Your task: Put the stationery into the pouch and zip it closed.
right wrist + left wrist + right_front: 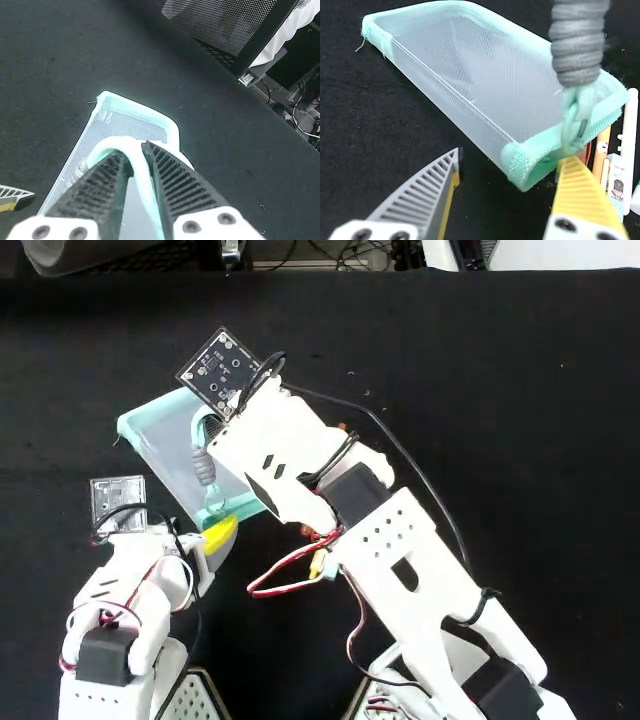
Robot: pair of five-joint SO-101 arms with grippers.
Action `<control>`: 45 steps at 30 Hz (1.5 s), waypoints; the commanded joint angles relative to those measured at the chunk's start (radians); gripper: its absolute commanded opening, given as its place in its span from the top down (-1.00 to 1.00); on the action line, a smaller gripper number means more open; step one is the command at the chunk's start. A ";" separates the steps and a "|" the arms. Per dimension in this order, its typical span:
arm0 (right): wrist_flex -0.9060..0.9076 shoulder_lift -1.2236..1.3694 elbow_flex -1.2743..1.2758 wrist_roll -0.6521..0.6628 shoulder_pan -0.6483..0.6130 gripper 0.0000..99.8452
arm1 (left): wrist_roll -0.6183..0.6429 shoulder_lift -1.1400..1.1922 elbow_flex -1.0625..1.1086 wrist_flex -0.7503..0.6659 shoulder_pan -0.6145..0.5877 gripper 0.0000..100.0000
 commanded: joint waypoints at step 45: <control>0.310 -0.654 0.133 0.106 0.072 0.98 | 0.014 0.005 -0.186 -0.041 0.065 0.61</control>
